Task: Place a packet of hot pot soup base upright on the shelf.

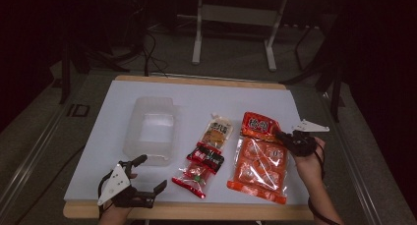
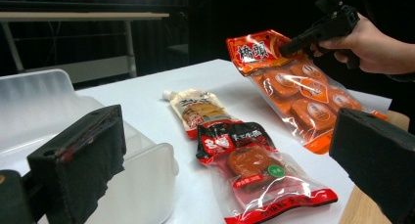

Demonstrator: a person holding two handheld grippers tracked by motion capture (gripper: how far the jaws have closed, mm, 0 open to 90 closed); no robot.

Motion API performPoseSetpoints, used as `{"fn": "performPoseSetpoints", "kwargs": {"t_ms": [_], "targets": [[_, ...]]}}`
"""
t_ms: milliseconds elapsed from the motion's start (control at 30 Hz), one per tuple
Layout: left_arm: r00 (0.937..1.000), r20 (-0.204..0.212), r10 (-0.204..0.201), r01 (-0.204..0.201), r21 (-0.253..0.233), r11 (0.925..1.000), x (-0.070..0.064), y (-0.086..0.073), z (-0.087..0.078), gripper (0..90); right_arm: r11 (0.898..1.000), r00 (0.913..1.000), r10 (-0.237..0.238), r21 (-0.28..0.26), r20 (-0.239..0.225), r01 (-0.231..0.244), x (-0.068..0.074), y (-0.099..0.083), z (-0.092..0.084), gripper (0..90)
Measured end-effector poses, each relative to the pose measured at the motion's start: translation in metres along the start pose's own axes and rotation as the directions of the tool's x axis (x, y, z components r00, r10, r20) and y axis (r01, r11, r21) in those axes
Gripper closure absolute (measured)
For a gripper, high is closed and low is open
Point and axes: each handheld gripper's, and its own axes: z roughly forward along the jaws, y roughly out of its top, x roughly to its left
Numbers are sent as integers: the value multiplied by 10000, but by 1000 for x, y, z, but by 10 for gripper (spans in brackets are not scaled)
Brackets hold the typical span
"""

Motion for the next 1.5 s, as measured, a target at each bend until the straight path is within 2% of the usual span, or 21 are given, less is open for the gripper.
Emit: {"fn": "performPoseSetpoints", "kwargs": {"t_ms": [67,167,333,533,700,933,967,1033,1100,1300,1367,1500], "targets": [[10000,-7,20,-21,-43,10000,0,0,0,8,10000,10000,-26,-20,-49,26,1,1,-2,890],[9997,112,-207,208,-124,9997,2,0,0,14,9998,9998,-176,-123,-60,176,4,4,-8,890],[9998,74,-188,189,-133,9997,2,0,-1,14,9989,9995,-261,-387,-159,254,7,8,-17,890],[10000,64,-57,57,20,10000,0,0,1,14,9949,9976,-584,-844,-366,551,18,18,-35,891],[9997,180,-152,152,10,9999,0,0,1,14,9858,9916,-1141,-1306,-612,1054,33,27,-55,890],[9998,152,-164,164,23,9999,0,0,1,14,9777,9862,-1341,-1754,-973,1157,42,29,-70,890],[9998,159,-132,132,30,9999,-1,0,1,14,9764,9849,-1353,-1837,-1083,1140,44,30,-73,890],[9998,191,-93,91,85,9999,-1,0,2,14,9670,9758,-1663,-2171,-1419,1333,52,34,-84,889],[9998,189,-90,88,80,9999,-2,0,2,14,9651,9735,-1738,-2224,-1483,1384,54,35,-86,889],[9997,195,-150,148,61,9999,-1,0,2,14,9463,9594,-2188,-2785,-1778,1642,64,41,-100,889],[9996,234,-131,128,108,9999,-1,-1,3,14,9449,9555,-2214,-2853,-1948,1608,64,43,-102,890],[9996,293,-53,49,138,9999,-3,-1,4,14,9412,9533,-2296,-2942,-1961,1662,67,47,-105,890]]}}
